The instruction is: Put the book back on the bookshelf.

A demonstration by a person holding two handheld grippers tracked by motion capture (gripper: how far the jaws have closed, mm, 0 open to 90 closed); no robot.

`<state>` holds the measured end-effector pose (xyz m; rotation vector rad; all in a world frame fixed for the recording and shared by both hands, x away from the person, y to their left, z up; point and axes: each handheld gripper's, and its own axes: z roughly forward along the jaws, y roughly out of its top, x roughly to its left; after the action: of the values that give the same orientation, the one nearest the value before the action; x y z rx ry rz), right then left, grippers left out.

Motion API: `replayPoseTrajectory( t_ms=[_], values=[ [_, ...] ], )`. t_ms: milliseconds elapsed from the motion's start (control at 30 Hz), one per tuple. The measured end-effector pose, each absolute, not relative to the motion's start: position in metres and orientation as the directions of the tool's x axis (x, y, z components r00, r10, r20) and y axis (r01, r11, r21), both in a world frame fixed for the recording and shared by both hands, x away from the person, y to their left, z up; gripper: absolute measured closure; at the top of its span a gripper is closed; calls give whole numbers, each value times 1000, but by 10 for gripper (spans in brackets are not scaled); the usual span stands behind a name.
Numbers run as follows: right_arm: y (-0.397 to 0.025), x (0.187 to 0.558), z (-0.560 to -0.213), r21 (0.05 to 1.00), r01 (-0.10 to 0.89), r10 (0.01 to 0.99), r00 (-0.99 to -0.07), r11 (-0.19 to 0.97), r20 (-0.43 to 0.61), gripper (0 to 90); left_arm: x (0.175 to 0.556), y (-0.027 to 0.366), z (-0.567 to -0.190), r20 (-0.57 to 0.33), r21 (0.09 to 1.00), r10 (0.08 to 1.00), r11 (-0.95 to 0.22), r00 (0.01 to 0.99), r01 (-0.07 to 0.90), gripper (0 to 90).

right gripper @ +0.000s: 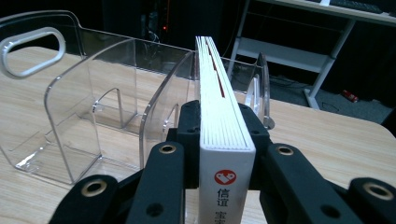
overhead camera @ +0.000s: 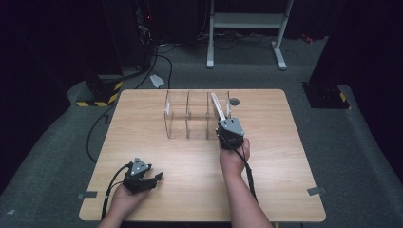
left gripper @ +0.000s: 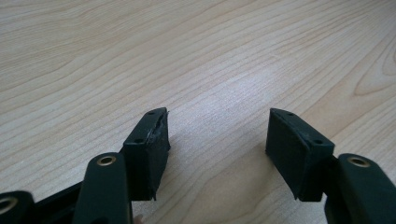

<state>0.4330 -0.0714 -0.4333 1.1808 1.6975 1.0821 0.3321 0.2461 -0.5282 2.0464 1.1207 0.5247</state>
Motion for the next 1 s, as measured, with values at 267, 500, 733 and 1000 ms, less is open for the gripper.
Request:
replayPoseTrajectory(
  t_ms=[267, 500, 733, 1000],
  values=[
    [-66, 441, -442, 932, 296, 960, -241, 210, -140, 755, 332, 246, -528, 6, 761, 843, -353, 537, 545, 393],
    [-65, 442, -446, 935, 293, 966, -220, 199, -137, 755, 332, 246, -528, 7, 761, 843, -353, 537, 544, 393],
    [-66, 439, -453, 938, 295, 969, -215, 180, -119, 752, 331, 246, -528, 7, 761, 843, -354, 538, 544, 395],
    [-69, 434, -458, 933, 324, 973, -211, 160, -94, 746, 331, 246, -528, 6, 761, 843, -353, 538, 545, 396]
  ],
)
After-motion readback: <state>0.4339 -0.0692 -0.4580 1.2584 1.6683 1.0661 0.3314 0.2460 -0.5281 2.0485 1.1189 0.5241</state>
